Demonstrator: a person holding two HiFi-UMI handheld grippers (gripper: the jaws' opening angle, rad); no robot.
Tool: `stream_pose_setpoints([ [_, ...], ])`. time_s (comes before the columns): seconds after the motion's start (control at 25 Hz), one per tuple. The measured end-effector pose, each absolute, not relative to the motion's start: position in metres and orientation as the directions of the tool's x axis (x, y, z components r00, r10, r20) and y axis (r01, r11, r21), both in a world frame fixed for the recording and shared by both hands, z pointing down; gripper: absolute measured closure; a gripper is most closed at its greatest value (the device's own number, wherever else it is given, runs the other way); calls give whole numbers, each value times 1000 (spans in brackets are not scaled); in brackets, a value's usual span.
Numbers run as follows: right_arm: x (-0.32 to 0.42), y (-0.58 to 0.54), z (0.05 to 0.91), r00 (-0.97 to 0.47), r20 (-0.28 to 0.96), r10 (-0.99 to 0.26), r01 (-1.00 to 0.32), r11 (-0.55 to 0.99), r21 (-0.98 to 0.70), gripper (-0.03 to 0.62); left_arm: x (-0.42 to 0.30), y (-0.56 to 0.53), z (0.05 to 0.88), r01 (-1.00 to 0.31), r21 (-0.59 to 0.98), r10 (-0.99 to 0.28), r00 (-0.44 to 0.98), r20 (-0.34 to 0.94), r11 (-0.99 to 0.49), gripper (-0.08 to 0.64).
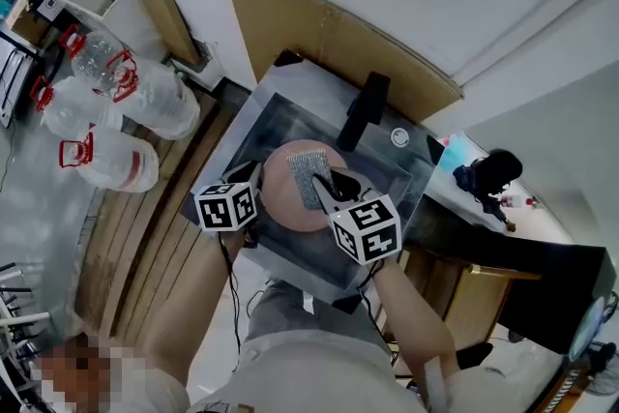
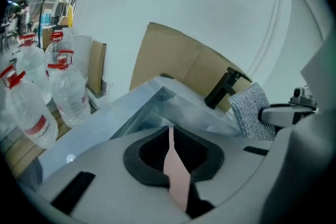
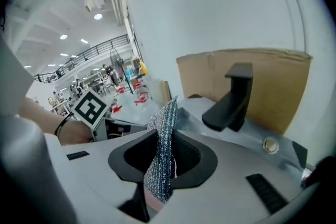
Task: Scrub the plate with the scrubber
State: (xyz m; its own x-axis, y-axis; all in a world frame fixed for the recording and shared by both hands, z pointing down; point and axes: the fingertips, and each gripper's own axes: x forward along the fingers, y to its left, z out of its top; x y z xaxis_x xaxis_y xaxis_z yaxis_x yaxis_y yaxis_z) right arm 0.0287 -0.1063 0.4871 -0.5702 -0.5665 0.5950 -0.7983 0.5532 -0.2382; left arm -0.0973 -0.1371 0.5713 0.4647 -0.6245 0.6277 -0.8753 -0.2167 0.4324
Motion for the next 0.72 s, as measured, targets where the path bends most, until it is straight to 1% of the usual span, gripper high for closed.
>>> stream_pose_setpoints([
  [0.16, 30, -118, 419, -581, 481, -657, -807, 545, -230, 485, -101, -143, 512, -860, 443, -687, 481, 544, -252, 523],
  [0.28, 31, -122, 369, -580, 393, -713, -812, 546, -208, 485, -103, -148, 465, -862, 411, -727, 484, 487, -298, 529],
  [0.44, 31, -120, 307, -583, 280, -763, -812, 558, -169, 485, -99, -150, 407, -873, 279, -763, 485, 427, -399, 536],
  [0.56, 31, -113, 264, -591, 183, -786, -806, 572, -149, 485, -91, -145, 360, -865, 188, -793, 502, 346, -465, 538],
  [0.72, 37, -95, 216, -583, 88, -808, -812, 573, -111, 485, -82, -127, 300, -847, 68, -815, 526, 244, -527, 538],
])
